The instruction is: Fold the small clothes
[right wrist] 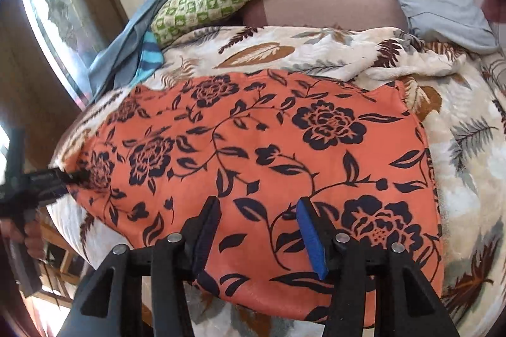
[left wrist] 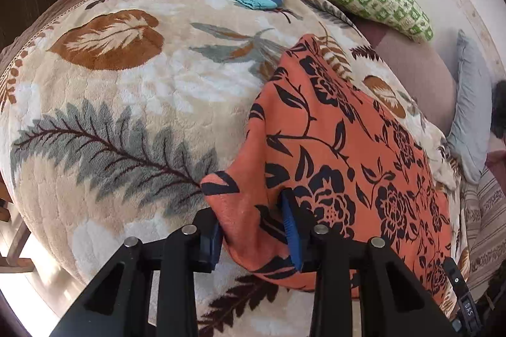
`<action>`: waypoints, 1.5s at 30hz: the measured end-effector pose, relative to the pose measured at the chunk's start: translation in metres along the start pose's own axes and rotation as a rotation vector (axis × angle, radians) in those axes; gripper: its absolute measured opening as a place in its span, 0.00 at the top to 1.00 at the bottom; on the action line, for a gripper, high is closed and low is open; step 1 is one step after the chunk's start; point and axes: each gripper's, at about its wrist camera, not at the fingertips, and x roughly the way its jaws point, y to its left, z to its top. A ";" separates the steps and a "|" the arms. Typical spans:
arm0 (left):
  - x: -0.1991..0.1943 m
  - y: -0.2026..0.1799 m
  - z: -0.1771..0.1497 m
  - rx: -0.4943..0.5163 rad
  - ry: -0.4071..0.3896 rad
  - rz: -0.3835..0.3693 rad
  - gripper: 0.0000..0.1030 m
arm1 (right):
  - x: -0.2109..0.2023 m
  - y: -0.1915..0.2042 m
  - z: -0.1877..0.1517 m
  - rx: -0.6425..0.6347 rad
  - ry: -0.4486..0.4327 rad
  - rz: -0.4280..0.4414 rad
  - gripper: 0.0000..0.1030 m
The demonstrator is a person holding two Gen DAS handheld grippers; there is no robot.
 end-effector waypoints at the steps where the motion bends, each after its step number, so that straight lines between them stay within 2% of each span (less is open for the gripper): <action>1: -0.001 -0.001 0.001 -0.009 -0.008 -0.003 0.77 | -0.004 -0.002 0.003 0.001 -0.023 0.001 0.48; 3: -0.006 -0.006 0.001 -0.003 -0.021 0.010 0.85 | -0.012 -0.010 0.008 0.030 -0.060 0.010 0.48; 6: -0.020 -0.027 0.003 0.079 -0.051 0.037 0.87 | -0.012 -0.033 0.019 0.114 -0.074 0.019 0.48; 8: -0.037 -0.048 0.003 0.142 -0.081 0.006 0.88 | -0.011 -0.047 0.026 0.168 -0.088 0.003 0.48; 11: -0.066 -0.092 -0.001 0.274 -0.135 -0.023 0.88 | -0.018 -0.074 0.023 0.292 -0.103 0.002 0.48; 15: -0.090 -0.165 -0.015 0.446 -0.162 -0.068 0.90 | -0.031 -0.112 0.016 0.449 -0.121 0.023 0.48; 18: -0.099 -0.227 -0.036 0.553 -0.152 -0.139 0.90 | -0.044 -0.139 0.006 0.553 -0.143 0.051 0.48; 21: -0.098 -0.288 -0.078 0.697 -0.129 -0.219 0.90 | -0.056 -0.167 0.002 0.631 -0.179 0.035 0.48; 23: -0.089 -0.322 -0.110 0.780 -0.085 -0.280 0.90 | -0.065 -0.187 -0.002 0.675 -0.205 0.018 0.48; 25: -0.064 -0.344 -0.138 0.844 -0.026 -0.283 0.89 | -0.074 -0.208 -0.008 0.720 -0.228 -0.006 0.48; 27: -0.031 -0.353 -0.161 0.873 0.083 -0.247 0.86 | -0.080 -0.227 -0.014 0.759 -0.233 -0.037 0.48; 29: -0.005 -0.345 -0.176 0.854 0.214 -0.222 0.85 | -0.080 -0.242 -0.019 0.795 -0.222 -0.048 0.48; 30: -0.003 -0.339 -0.180 0.843 0.240 -0.226 0.84 | -0.080 -0.248 -0.022 0.805 -0.215 -0.056 0.48; 32: -0.015 -0.329 -0.177 0.844 0.213 -0.262 0.83 | -0.078 -0.251 -0.022 0.800 -0.203 -0.061 0.46; 34: -0.038 -0.324 -0.166 0.859 0.149 -0.303 0.82 | -0.074 -0.243 -0.017 0.769 -0.201 -0.032 0.46; 35: -0.052 -0.321 -0.160 0.872 0.093 -0.316 0.73 | -0.072 -0.236 -0.013 0.746 -0.209 -0.001 0.46; 36: -0.065 -0.319 -0.154 0.886 0.023 -0.310 0.53 | -0.071 -0.226 -0.009 0.707 -0.221 0.037 0.46; 37: -0.078 -0.315 -0.147 0.898 -0.055 -0.281 0.43 | -0.071 -0.214 -0.002 0.652 -0.232 0.074 0.46; 38: -0.086 -0.309 -0.141 0.901 -0.119 -0.239 0.35 | -0.070 -0.200 0.004 0.591 -0.240 0.117 0.46; 39: -0.092 -0.303 -0.134 0.894 -0.157 -0.209 0.36 | -0.069 -0.186 0.009 0.538 -0.246 0.172 0.46; 42: -0.087 -0.281 -0.114 0.828 -0.144 -0.145 0.36 | -0.065 -0.151 0.016 0.424 -0.231 0.338 0.46; 45: -0.050 -0.262 -0.111 0.822 -0.080 0.019 0.36 | -0.049 -0.132 0.014 0.412 -0.137 0.472 0.46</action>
